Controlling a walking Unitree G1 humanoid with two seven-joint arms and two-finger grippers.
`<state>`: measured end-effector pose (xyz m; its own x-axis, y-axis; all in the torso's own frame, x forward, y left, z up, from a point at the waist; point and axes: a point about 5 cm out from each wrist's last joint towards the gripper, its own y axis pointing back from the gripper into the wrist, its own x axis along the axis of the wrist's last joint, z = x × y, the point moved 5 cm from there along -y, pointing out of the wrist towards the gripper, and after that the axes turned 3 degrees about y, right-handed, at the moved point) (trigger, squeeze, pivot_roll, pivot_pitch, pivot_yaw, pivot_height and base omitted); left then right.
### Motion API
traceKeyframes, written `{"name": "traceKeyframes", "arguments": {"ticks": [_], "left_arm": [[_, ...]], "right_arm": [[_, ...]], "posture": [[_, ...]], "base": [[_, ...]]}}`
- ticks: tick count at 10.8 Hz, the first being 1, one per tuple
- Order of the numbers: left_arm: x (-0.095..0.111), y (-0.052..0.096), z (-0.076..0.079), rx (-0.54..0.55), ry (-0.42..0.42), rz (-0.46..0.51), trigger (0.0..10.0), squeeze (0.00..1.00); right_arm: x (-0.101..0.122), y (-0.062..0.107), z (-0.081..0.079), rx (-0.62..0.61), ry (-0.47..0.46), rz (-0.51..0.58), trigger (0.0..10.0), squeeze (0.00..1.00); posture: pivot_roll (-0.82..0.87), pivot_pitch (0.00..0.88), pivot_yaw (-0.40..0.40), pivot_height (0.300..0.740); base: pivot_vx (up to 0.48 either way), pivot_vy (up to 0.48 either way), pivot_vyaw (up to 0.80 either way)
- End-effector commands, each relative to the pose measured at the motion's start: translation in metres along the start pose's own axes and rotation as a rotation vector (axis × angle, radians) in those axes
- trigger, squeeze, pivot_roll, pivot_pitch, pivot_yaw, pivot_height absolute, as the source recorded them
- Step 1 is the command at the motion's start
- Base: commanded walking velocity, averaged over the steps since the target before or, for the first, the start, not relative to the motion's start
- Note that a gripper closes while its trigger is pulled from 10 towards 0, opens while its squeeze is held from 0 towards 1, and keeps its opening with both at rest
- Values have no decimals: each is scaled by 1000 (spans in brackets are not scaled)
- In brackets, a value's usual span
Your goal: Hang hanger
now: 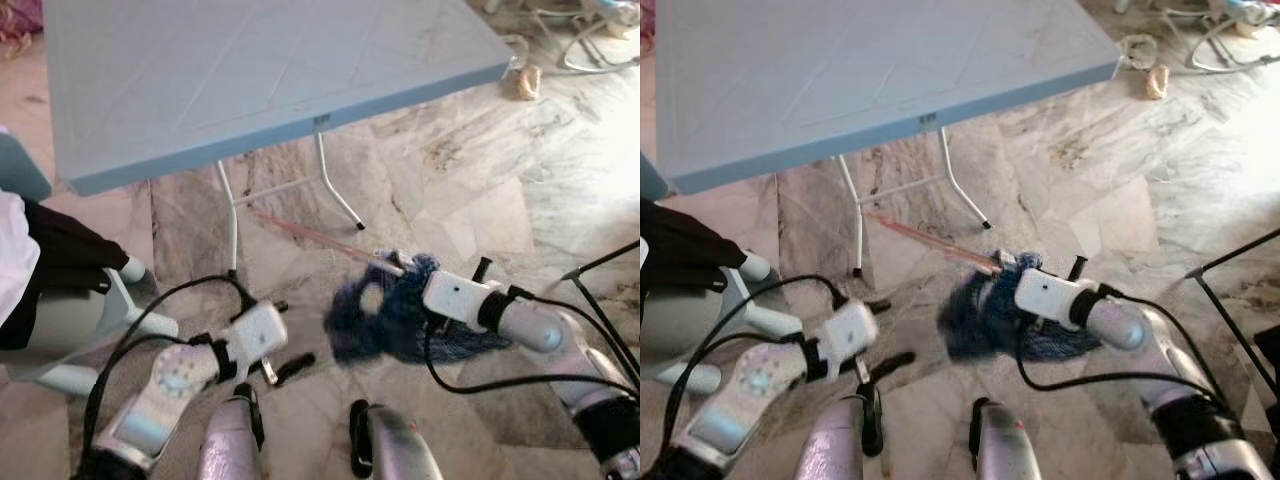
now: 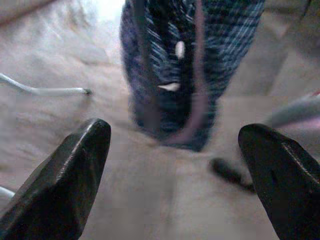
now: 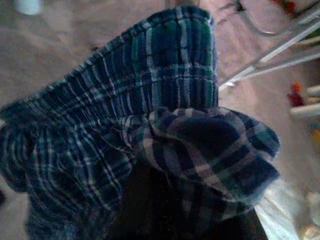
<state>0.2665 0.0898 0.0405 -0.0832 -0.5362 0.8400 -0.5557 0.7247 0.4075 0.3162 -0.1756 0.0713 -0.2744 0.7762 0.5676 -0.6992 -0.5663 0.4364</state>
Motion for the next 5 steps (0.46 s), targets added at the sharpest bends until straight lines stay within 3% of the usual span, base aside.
{"name": "traceKeyframes", "arguments": {"ticks": [1, 2, 4, 5], "left_arm": [[2, 5, -14, 58, -182, 12, 10000, 275], [0, 8, -19, 78, -139, 19, 10000, 0], [4, 15, -19, 46, -151, 35, 10000, 0], [3, 14, -15, 11, -98, 56, 10000, 0]], "right_arm": [[-10, 10, -37, 205, -49, -20, 10000, 0], [-9, 16, -50, 291, -45, -1, 10000, 0], [-17, 18, -52, 323, -44, -27, 10000, 0], [-15, 16, -50, 330, -44, -18, 10000, 0]], "posture": [[-32, 257, -13, 740], [-31, 257, -10, 740], [-31, 257, -5, 740], [-32, 258, -5, 740]], "base": [[0, 0, 0], [0, 0, 0], [0, 0, 0], [0, 0, 0]]}}
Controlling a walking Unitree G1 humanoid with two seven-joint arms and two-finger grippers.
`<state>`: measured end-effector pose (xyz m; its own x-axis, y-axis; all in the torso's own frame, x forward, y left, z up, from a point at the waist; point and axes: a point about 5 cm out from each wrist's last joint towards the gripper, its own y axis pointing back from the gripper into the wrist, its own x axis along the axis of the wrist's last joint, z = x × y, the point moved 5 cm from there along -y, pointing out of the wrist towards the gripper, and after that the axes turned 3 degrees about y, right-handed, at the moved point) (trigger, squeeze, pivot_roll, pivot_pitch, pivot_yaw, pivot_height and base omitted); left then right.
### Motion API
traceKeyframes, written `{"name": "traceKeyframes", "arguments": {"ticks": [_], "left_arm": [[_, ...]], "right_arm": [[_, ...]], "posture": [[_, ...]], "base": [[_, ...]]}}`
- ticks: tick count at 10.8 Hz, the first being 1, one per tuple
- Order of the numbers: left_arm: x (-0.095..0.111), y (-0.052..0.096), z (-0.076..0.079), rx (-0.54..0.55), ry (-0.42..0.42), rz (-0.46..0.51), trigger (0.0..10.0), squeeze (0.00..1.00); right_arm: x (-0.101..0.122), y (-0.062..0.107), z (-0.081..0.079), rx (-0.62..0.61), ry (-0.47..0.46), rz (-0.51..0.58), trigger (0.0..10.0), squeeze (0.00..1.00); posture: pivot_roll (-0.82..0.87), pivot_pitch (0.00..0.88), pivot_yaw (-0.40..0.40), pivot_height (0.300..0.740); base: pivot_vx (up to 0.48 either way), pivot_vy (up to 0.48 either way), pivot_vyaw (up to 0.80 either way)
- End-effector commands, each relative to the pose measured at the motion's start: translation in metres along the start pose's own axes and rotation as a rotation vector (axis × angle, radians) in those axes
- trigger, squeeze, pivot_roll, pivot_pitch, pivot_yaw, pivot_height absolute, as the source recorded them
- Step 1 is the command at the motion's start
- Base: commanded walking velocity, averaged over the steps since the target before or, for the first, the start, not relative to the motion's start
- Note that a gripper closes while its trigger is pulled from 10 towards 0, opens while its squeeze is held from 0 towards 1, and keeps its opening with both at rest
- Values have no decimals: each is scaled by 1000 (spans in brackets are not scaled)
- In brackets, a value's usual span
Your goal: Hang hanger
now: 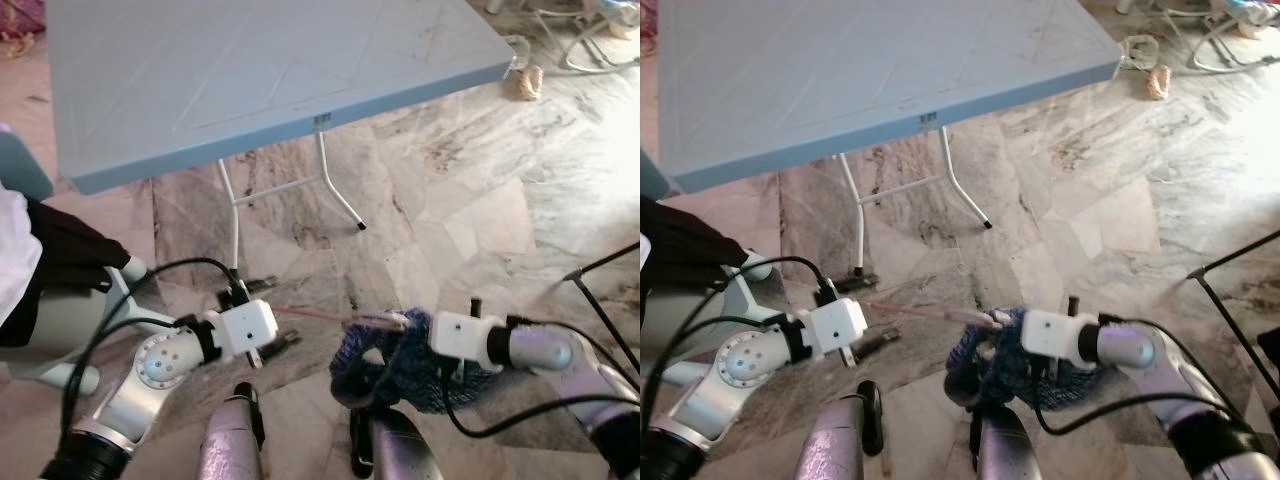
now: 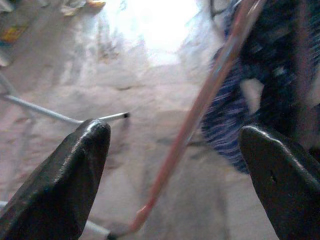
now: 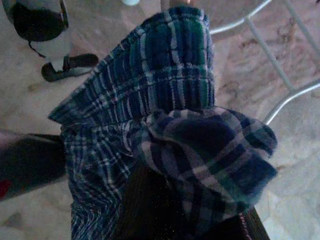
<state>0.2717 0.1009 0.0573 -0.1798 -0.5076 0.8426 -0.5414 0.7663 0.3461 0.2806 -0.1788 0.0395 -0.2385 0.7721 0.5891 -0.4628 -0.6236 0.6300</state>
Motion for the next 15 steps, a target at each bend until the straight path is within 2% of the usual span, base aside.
{"name": "traceKeyframes", "arguments": {"ticks": [1, 2, 3, 4, 6, 7, 8, 10, 11, 12, 13, 14, 15], "left_arm": [[-10, 3, 20, -101, 98, -17, 10000, 0], [-12, 6, 27, -155, 76, -26, 10000, 0], [-13, 7, 27, -156, 22, -28, 10000, 0], [-11, 7, 35, -195, 26, -14, 10000, 0], [-11, 4, 36, -222, 18, -18, 10000, 0], [-12, 3, 36, -246, 30, -24, 3608, 0], [-11, 2, 37, -269, 42, -19, 0, 0], [-23, 2, 43, -388, 2, -104, 0, 0], [-24, 0, 42, -399, 8, -113, 0, 0], [-23, -2, 41, -418, 33, -118, 3608, 0], [-17, -6, 38, -438, 60, -103, 9882, 0], [-18, -7, 37, -458, 31, -113, 2941, 0], [-21, -9, 30, -452, -8, -120, 0, 0]], "right_arm": [[5, -3, -9, 30, -11, 40, 10000, 0], [10, -2, -18, 78, -6, 66, 10000, 0], [14, 0, -27, 131, -27, 95, 10000, 0], [14, 2, -29, 170, -27, 100, 10000, 0], [11, 1, -29, 215, -4, 90, 10000, 0], [7, 3, -35, 299, -13, 68, 10000, 0], [5, 5, -39, 356, -13, 48, 10000, 0], [14, -2, -35, 390, 2, 62, 10000, 0], [20, -8, -30, 365, 16, 84, 10000, 0], [26, -11, -29, 358, 18, 100, 10000, 0], [32, -15, -26, 354, 18, 120, 10000, 0], [32, -13, -27, 375, 21, 115, 10000, 0], [29, -10, -28, 394, 21, 97, 10000, 0]], "posture": [[-36, 258, -1, 740], [-36, 259, 2, 740], [-43, 259, 9, 740], [-43, 259, 11, 740], [-40, 254, 9, 740], [-35, 252, 8, 740], [-32, 251, 8, 740], [-34, 242, 13, 740], [-36, 242, 14, 740], [-36, 241, 16, 740], [-38, 243, 19, 740], [-40, 240, 21, 740], [-40, 240, 21, 740]], "base": [[0, 0, 0], [0, 0, 0], [0, 0, 0], [0, 0, 0], [0, 0, 0], [0, 0, 0], [0, 0, 0], [0, 0, 0], [0, 0, 0], [0, 0, 0], [0, 0, 0], [0, 0, 0], [0, 0, 0]]}}
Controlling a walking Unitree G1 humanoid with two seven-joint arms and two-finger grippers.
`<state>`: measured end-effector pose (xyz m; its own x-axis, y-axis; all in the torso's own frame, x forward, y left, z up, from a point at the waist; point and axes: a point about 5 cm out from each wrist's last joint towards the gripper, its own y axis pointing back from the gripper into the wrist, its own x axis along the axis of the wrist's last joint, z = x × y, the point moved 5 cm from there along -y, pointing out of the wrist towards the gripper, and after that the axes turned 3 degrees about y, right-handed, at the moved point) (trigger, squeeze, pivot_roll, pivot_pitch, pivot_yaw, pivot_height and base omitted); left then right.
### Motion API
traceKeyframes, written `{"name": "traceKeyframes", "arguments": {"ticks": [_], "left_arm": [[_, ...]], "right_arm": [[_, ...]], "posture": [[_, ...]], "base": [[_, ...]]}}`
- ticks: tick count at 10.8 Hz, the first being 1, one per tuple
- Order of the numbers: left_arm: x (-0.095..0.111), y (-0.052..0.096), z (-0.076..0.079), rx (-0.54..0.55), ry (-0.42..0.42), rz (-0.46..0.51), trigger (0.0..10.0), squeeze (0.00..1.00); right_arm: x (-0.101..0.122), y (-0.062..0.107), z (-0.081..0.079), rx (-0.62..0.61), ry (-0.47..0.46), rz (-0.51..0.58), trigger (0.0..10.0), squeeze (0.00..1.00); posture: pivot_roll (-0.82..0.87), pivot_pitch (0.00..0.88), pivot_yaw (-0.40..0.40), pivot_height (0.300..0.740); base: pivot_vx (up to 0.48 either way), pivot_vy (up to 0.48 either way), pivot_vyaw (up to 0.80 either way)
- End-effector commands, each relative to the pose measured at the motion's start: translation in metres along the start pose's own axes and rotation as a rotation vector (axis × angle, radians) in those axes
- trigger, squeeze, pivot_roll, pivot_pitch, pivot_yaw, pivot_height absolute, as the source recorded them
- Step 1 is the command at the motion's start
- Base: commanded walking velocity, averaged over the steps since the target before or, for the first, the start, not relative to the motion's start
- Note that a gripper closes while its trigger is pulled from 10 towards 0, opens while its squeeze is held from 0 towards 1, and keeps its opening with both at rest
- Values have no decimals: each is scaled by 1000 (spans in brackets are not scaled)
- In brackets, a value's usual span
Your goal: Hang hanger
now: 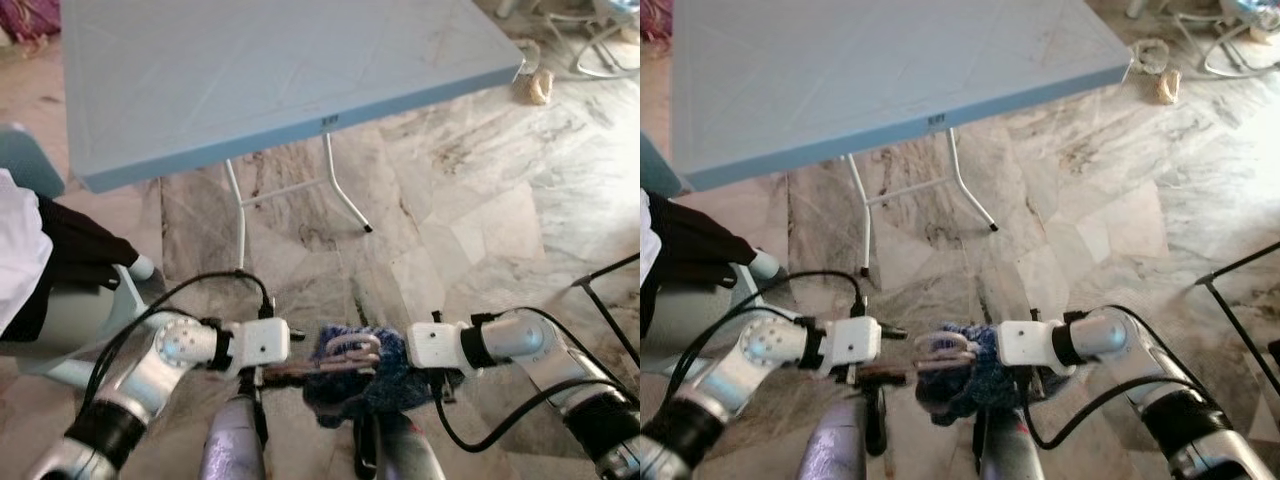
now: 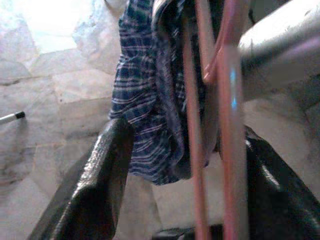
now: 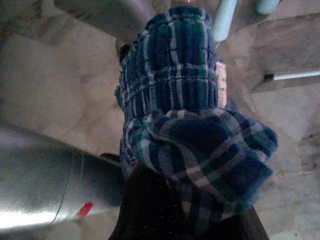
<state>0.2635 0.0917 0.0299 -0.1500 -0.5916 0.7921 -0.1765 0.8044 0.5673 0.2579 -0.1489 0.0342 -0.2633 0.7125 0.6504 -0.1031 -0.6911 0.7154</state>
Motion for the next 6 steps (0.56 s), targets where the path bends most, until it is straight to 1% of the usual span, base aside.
{"name": "traceKeyframes", "arguments": {"ticks": [1, 3, 4, 6], "left_arm": [[-2, -3, 1, -5, -20, -3, 0, 0], [-4, -6, 9, -62, -40, -18, 0, 0], [-3, -6, 8, -59, -40, -15, 0, 0], [0, -8, 3, -55, -72, 4, 0, 0]], "right_arm": [[0, 2, -7, 46, 4, -4, 10000, 0], [-3, 2, -13, 69, -2, -17, 10000, 0], [-3, 3, -13, 70, -6, -18, 10000, 0], [-4, 2, -16, 87, -14, -24, 10000, 0]], "posture": [[-48, 239, 22, 740], [-58, 239, 18, 740], [-58, 239, 18, 740], [-57, 239, 16, 740]], "base": [[0, 0, 0], [0, 0, 0], [0, 0, 0], [0, 0, 0]]}}
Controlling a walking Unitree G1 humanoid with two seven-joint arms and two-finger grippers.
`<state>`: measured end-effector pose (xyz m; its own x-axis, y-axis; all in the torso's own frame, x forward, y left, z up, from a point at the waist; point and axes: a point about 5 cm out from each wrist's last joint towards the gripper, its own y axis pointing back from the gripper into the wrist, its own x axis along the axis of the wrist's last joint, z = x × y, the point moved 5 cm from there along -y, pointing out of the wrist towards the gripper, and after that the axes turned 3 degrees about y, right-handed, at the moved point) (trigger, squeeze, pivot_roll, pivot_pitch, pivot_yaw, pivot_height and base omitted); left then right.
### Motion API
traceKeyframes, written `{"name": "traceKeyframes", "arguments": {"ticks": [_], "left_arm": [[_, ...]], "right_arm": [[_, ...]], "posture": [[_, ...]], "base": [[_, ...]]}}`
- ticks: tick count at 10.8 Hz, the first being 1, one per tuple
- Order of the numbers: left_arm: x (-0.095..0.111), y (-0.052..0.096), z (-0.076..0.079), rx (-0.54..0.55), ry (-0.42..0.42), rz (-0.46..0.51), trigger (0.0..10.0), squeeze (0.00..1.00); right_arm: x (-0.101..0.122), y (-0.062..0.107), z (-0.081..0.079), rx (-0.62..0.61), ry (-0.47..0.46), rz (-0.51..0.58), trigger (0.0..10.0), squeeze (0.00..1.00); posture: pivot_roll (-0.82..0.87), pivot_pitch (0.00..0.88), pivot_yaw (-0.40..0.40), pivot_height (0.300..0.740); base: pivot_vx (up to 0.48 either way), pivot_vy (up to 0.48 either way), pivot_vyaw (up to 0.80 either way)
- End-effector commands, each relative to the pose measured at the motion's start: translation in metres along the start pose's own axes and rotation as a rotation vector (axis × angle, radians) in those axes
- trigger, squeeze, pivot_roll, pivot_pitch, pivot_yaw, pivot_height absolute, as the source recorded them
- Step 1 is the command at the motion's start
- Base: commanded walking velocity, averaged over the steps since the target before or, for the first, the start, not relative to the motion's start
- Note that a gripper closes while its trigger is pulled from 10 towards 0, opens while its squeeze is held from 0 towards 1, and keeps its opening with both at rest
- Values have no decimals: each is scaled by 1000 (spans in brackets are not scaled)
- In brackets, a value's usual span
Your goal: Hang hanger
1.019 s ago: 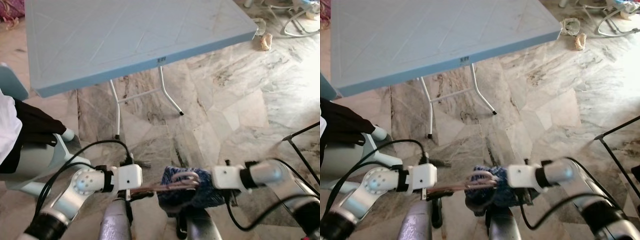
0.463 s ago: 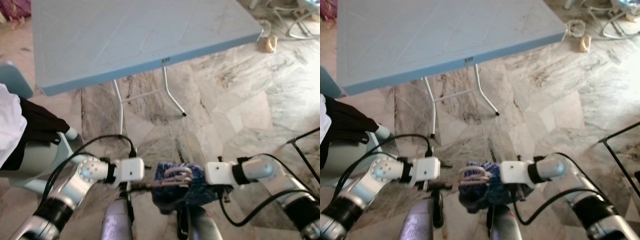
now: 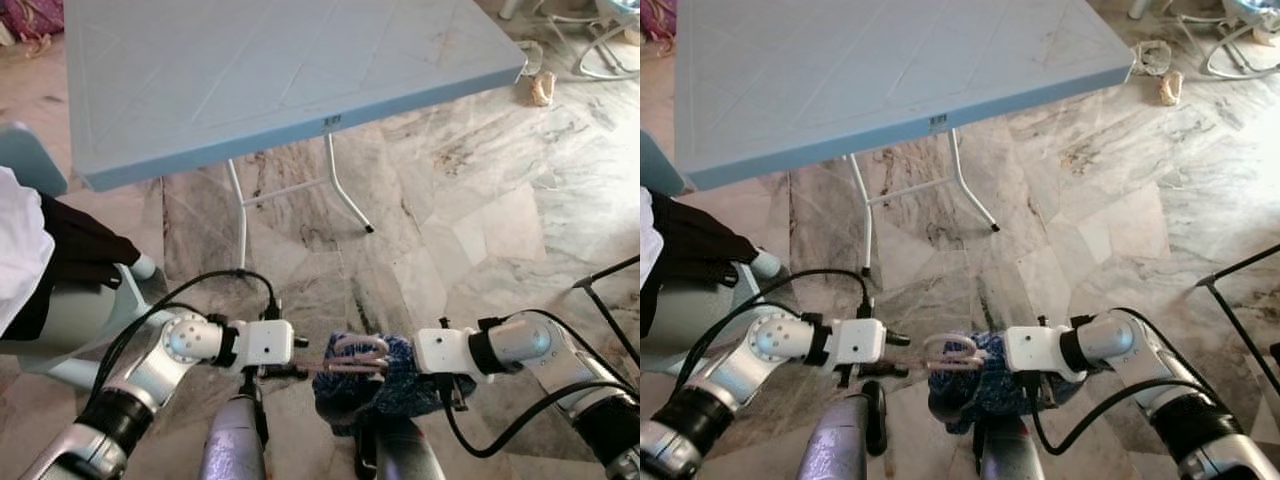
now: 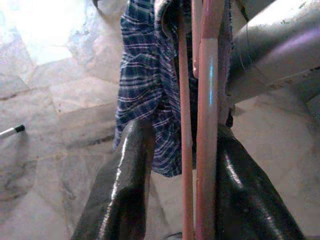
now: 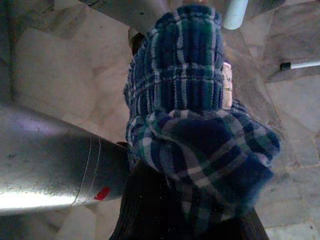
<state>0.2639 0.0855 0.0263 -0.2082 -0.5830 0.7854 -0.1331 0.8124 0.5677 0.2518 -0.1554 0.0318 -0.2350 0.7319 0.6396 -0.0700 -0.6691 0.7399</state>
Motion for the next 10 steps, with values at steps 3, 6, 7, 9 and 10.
{"name": "traceKeyframes", "arguments": {"ticks": [3, 6, 7, 9, 10], "left_arm": [[0, -4, 5, -30, -22, -1, 0, 0], [0, -7, 8, -41, -30, 10, 0, 0], [3, -11, 0, 17, -55, 16, 0, 0], [5, -12, -2, 32, -60, 32, 0, 0], [6, -13, -5, 58, -59, 43, 0, 0]], "right_arm": [[3, -4, -8, 43, 12, 3, 10000, 0], [2, -1, -8, 33, -2, 8, 10000, 0], [5, -3, 1, -14, -14, 32, 10000, 333], [12, -4, 13, -70, -33, 79, 10000, 1000], [12, -4, 19, -107, 4, 66, 10000, 1000]], "posture": [[-59, 242, 17, 740], [-64, 248, 17, 740], [-65, 247, 23, 740], [-62, 245, 25, 740], [-63, 244, 18, 740]], "base": [[0, 0, 0], [0, 0, 0], [0, 0, 0], [0, 0, 0], [0, 0, 0]]}}
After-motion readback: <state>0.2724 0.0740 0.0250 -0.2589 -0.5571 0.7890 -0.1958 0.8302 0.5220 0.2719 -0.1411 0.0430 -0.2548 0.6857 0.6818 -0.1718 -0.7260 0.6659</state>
